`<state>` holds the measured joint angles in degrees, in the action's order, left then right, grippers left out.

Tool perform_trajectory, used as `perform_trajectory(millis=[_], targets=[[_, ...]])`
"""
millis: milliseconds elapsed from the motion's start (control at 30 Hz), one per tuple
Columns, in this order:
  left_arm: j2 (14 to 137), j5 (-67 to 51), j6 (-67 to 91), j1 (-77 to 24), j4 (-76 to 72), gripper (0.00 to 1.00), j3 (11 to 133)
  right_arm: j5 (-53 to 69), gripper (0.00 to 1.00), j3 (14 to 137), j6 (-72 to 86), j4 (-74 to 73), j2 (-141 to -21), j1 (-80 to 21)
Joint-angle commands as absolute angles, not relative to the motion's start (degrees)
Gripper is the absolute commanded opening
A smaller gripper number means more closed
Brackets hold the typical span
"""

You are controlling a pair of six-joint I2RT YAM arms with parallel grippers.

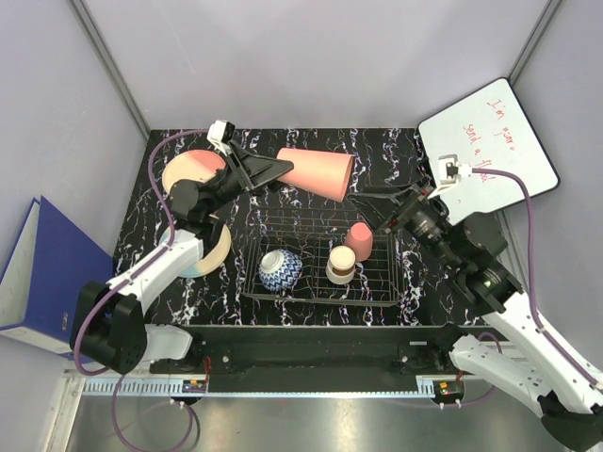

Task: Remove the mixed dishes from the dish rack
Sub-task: Pick up the cup from the dish rack.

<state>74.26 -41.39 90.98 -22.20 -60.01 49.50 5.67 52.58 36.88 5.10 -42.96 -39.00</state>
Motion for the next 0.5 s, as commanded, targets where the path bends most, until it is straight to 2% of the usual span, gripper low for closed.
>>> perform_trajectory(millis=[0, 367, 467], targets=[[72.16, -42.28, 88.60, -23.47, -60.92, 0.00, 51.59, 8.26, 0.80, 55.46, 34.72, 10.98, -46.31, -39.29], [73.30, -41.75, 86.75, -24.78, -59.06, 0.00, 52.03, 11.25, 0.77, 59.32, 33.75, 11.96, -53.08, -39.29], [73.30, -41.75, 86.31, -25.22, -58.62, 0.00, 52.03, 12.48, 0.65, 60.90, 33.22, 10.64, -55.45, -39.29]])
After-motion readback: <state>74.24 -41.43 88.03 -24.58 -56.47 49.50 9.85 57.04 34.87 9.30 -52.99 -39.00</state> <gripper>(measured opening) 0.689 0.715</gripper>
